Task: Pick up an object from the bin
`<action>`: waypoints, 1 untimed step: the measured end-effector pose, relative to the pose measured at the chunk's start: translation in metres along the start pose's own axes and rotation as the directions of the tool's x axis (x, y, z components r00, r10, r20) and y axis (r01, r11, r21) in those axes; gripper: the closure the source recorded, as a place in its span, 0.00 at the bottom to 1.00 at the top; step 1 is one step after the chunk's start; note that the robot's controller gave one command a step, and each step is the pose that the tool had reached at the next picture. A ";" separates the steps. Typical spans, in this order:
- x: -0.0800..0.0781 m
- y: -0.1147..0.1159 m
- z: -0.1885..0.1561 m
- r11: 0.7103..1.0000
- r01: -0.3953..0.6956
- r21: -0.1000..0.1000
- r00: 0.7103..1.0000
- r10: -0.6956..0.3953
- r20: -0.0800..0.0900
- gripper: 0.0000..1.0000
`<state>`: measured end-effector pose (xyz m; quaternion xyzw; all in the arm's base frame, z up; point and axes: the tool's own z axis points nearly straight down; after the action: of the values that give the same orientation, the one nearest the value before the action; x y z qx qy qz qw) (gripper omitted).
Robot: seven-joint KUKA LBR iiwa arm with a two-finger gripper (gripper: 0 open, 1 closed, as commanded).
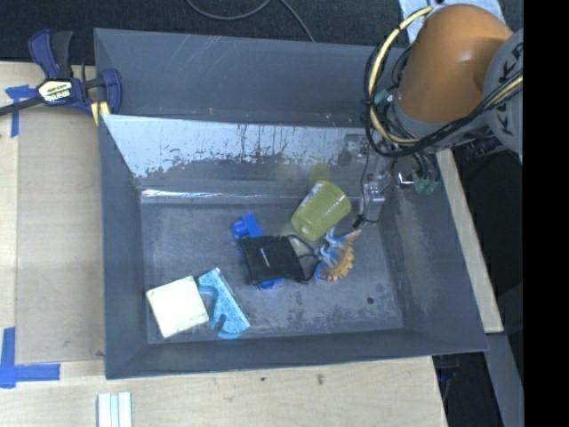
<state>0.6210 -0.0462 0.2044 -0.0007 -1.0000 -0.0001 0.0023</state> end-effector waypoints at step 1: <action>-0.001 0.000 -0.005 1.000 0.001 0.001 1.000 -0.001 0.008 0.00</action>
Offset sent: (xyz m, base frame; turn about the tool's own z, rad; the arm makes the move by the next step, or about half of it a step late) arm -0.0127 0.0132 -0.0820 -0.2978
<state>0.6223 -0.0461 0.2096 -0.0004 -1.0000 0.0003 -0.0019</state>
